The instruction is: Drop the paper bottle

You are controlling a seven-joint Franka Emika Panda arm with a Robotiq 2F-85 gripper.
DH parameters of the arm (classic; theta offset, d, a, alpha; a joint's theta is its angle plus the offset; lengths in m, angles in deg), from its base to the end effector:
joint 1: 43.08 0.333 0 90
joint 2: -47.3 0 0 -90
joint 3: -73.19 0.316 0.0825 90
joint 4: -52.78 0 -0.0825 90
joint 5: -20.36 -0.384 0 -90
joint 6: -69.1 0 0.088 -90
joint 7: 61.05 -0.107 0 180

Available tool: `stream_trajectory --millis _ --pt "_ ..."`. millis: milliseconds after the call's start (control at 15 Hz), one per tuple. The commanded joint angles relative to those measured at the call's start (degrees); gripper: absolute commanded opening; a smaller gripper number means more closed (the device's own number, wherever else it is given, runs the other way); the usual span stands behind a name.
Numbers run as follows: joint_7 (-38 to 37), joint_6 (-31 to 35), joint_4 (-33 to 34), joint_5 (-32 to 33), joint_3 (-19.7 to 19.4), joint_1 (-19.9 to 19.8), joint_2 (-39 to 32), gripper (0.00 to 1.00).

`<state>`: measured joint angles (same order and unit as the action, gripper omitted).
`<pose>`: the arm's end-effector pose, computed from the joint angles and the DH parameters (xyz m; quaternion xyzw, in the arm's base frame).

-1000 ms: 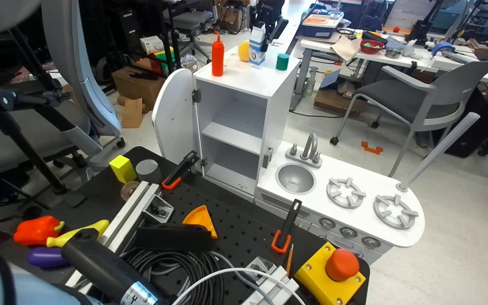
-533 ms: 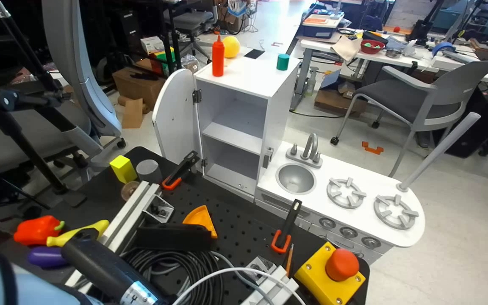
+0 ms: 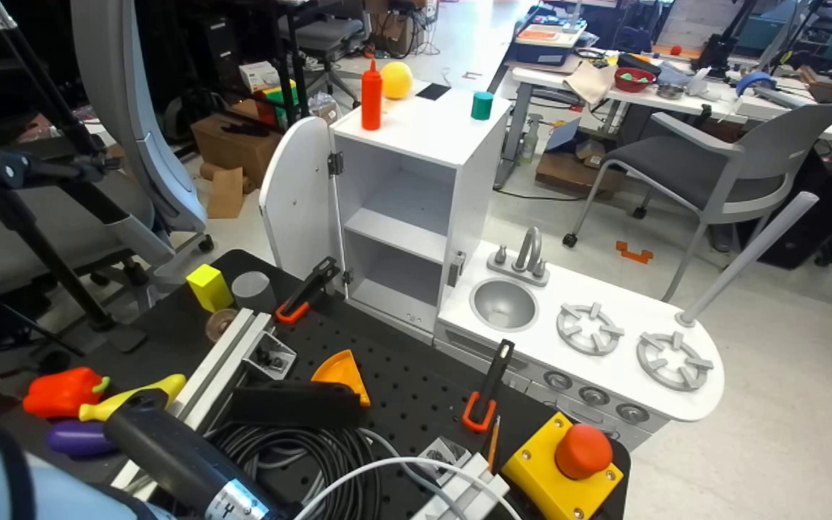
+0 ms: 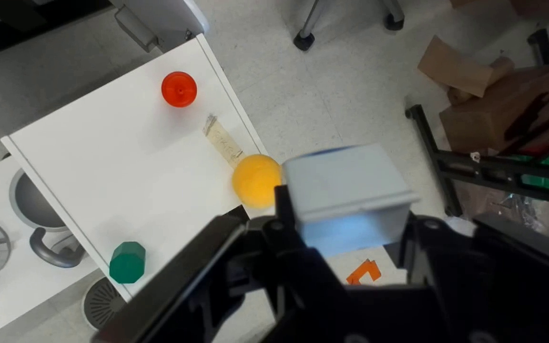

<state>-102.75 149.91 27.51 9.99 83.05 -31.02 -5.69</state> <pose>0.7165 0.2287 0.5218 -0.9692 0.1878 0.0548 0.1494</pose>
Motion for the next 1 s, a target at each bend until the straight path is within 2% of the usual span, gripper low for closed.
stream_trajectory --millis 0,200,333,467,933 --pt "-3.64 0.4 -1.83 -1.42 -1.16 -0.21 1.19 0.2" --pt "-8.38 0.1 -1.77 -1.24 -2.15 -0.68 0.11 0.2" --pt "-11.8 -1.69 2.75 -1.11 -2.92 -1.07 -3.13 0.2" --pt "-14.08 -0.39 0.07 -1.35 -3.24 -2.26 -2.59 0.2" --pt "-20.69 0.43 0.71 -3.32 -2.44 -5.59 -6.91 0.2"
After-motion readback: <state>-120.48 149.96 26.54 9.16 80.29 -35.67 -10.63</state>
